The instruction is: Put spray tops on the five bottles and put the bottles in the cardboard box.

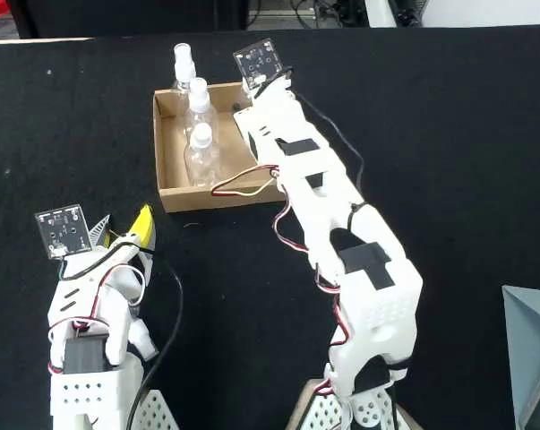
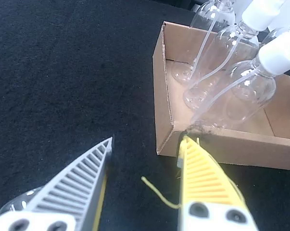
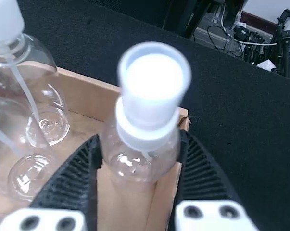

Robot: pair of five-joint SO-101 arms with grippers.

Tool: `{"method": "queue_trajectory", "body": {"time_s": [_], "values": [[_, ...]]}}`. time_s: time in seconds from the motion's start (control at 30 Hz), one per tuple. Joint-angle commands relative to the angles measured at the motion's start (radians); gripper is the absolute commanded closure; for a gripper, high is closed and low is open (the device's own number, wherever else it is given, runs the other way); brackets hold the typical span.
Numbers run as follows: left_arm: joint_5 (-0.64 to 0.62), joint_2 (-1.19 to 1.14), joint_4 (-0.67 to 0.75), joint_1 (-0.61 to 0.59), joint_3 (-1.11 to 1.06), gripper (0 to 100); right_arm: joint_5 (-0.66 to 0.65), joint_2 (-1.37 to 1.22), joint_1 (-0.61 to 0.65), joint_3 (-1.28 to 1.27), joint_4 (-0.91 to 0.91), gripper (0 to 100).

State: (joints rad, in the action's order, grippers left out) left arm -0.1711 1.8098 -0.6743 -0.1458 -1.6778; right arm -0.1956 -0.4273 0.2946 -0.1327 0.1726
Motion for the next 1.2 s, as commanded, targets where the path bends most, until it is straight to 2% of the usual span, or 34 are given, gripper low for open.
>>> {"method": "queue_trajectory", "body": {"time_s": [0.0,0.43,0.63,1.17], "values": [[0.011,0.012,-0.006,-0.008,-0.024,79,0.009,0.007,-0.028,0.064,0.021,84.5],[0.011,0.012,-0.006,-0.005,-0.024,79,0.005,0.013,-0.028,0.056,0.023,84.1],[0.011,0.012,-0.006,-0.005,-0.024,79,0.008,0.012,-0.028,0.056,0.023,74.0],[0.011,0.012,-0.006,-0.008,-0.024,79,0.008,0.101,-0.028,0.018,0.109,74.0]]}}
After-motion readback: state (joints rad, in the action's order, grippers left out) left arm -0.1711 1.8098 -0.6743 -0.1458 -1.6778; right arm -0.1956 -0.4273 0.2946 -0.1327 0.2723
